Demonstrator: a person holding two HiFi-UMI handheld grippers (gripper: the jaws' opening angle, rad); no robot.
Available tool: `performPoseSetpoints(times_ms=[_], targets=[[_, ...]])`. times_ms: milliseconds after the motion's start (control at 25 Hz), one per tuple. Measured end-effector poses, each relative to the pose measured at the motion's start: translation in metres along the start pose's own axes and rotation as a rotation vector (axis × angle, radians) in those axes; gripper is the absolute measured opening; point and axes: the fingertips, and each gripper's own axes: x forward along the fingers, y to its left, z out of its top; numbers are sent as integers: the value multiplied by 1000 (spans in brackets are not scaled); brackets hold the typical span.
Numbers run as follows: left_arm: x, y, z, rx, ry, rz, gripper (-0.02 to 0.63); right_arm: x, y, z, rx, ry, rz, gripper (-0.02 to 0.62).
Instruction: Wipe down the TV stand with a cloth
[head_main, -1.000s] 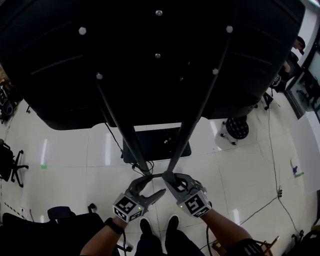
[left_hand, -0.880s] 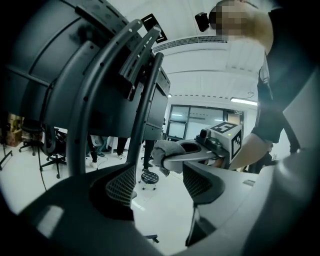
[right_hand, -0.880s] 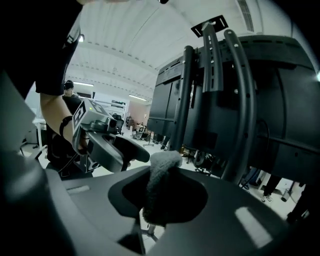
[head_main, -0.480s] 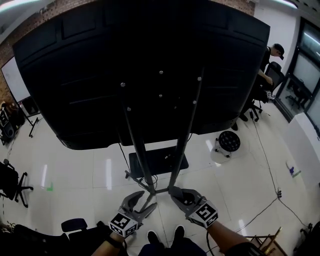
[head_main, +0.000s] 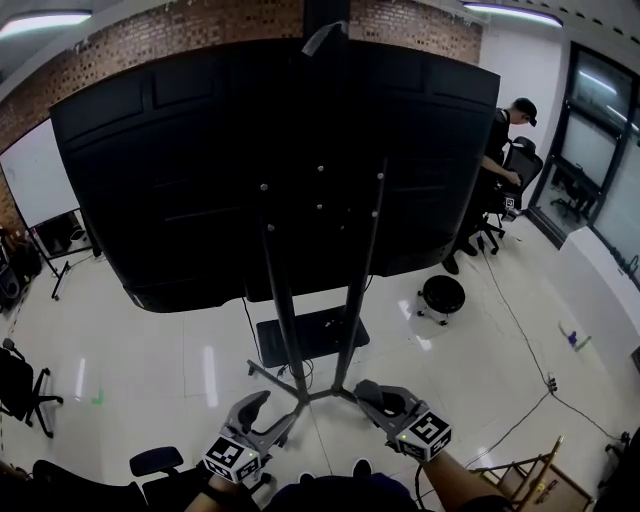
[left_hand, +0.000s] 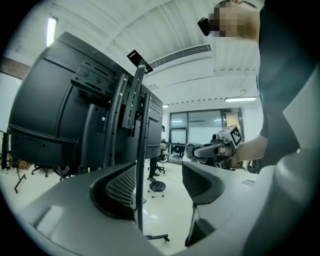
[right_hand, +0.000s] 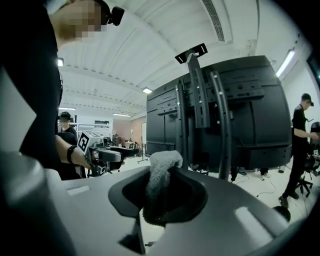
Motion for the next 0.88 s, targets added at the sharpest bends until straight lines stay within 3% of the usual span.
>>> performPoseSetpoints(times_ms=[280,640,880], targets=[[-8,-15,8,13,-34,-17,310,-9,19,8,-16,-32,19,57],[4,-36,23,-7,-79,21,310,-18,23,22,-50,-47,106,57],[14,-46,32,-21,-77,55,310,-25,13,9,-29,-34,130,57]])
